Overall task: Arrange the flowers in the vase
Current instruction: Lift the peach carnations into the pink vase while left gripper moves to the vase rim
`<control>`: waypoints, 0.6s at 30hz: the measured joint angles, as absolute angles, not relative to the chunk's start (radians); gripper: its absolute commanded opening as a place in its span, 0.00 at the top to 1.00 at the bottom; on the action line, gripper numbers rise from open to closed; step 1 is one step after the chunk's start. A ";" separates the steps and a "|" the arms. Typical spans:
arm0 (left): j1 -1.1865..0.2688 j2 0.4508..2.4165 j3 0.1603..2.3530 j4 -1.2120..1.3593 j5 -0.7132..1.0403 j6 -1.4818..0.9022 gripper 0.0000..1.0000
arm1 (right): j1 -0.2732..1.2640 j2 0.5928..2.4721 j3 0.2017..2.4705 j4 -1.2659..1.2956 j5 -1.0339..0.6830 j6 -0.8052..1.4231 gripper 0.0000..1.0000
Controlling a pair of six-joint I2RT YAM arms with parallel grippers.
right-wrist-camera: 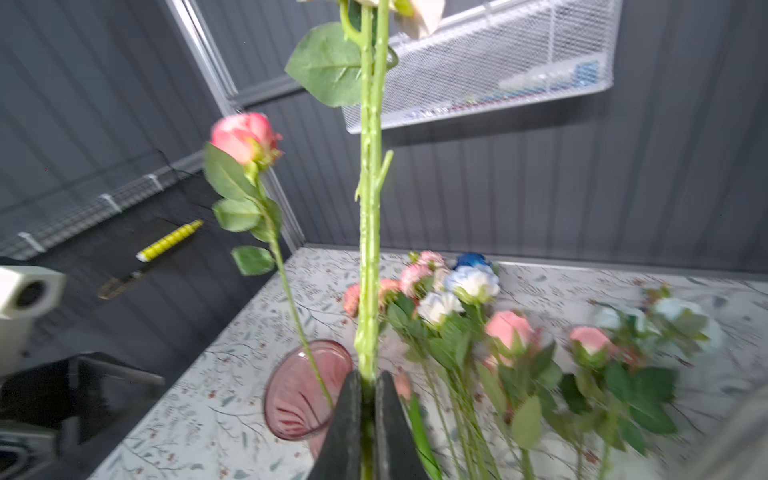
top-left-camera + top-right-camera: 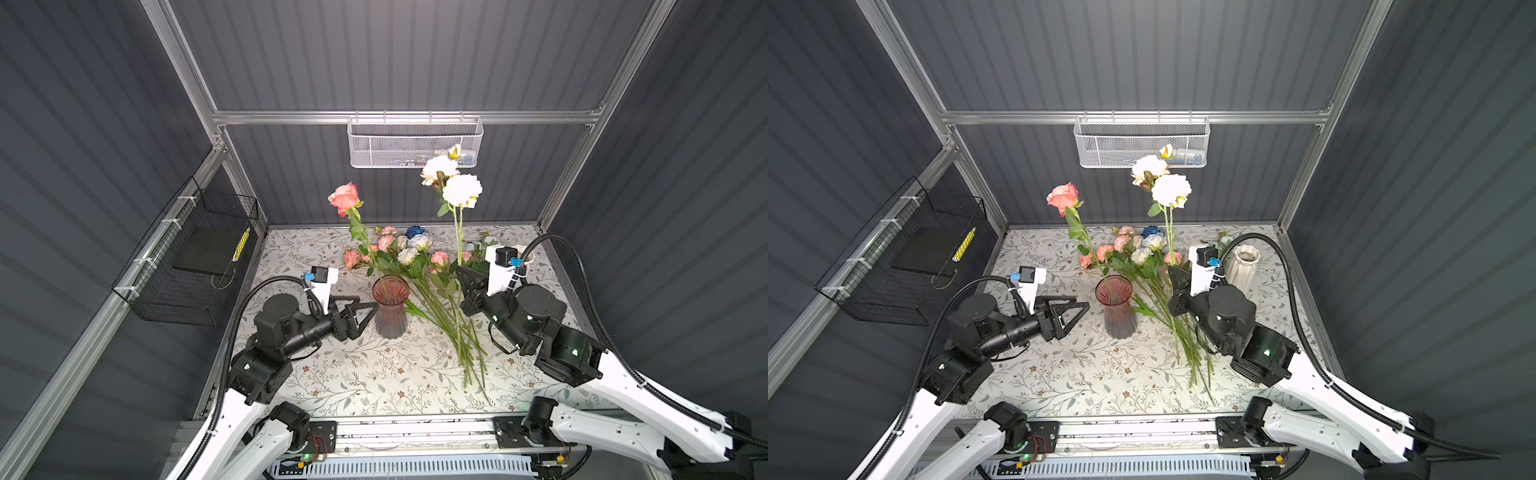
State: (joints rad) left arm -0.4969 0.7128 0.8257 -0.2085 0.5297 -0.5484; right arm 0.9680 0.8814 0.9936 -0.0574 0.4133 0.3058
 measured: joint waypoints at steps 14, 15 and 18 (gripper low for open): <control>-0.503 0.879 0.891 0.097 0.876 -0.621 0.37 | 1.053 1.173 1.216 0.113 0.154 0.334 0.97; -0.503 0.880 0.896 0.099 0.881 -0.620 0.38 | 1.053 1.187 1.226 0.117 0.144 0.337 0.97; -0.503 0.883 0.911 0.096 0.888 -0.611 0.44 | 1.054 1.225 1.253 0.130 0.113 0.350 0.97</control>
State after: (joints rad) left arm -0.5026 0.8825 0.9112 0.0959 0.8883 -0.6106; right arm 1.0538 1.2255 1.2533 0.1299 0.1135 0.3500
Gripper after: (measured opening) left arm 0.596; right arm 0.076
